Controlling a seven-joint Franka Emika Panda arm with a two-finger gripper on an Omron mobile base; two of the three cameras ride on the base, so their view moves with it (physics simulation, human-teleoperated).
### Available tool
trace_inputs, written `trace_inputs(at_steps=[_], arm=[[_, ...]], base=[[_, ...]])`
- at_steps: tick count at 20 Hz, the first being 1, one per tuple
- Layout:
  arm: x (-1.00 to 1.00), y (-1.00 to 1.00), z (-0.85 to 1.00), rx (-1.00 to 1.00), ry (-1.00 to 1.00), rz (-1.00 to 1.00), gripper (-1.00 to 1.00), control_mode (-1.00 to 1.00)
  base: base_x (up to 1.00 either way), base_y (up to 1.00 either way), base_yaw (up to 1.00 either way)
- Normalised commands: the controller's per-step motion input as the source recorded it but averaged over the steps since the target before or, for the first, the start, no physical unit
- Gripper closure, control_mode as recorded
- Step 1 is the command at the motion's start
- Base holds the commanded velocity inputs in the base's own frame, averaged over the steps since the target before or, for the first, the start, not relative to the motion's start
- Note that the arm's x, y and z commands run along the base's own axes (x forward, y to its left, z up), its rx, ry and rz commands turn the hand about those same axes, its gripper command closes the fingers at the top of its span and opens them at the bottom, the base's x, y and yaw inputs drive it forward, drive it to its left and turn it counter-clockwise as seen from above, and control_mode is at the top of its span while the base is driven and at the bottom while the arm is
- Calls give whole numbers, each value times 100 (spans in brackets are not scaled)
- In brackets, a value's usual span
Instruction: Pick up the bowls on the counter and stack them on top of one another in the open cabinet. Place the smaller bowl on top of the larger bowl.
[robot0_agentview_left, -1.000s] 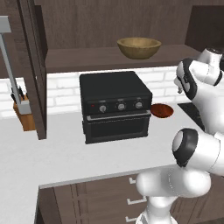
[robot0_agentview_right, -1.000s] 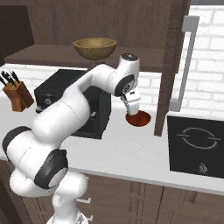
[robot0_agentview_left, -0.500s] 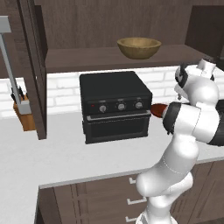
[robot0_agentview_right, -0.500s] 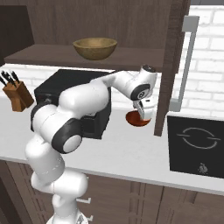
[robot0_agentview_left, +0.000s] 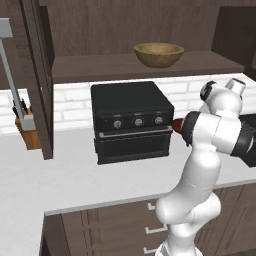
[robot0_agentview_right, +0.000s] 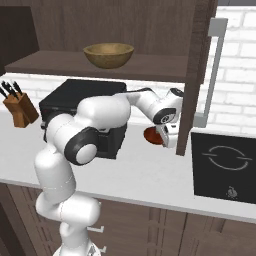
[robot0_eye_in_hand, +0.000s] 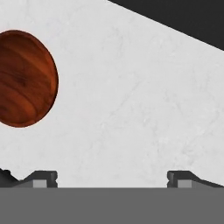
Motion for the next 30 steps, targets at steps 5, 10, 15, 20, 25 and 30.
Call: trace_inputs(at_steps=[5, 10, 15, 20, 25, 30], arm=[[3, 0, -27, 0, 0, 0, -100, -100], [5, 0, -19, 2, 0, 9, -100, -100], [15, 0, -4, 5, 0, 12, -100, -100], [40, 0, -3, 7, 0, 5, -100, -100], [38, 3, -10, 6, -2, 0, -100, -100], [16, 0, -30, 8, -3, 1, -100, -100]], base=[[0, 0, 0], [0, 0, 0], [0, 0, 0], [0, 0, 0], [0, 0, 0], [0, 0, 0]])
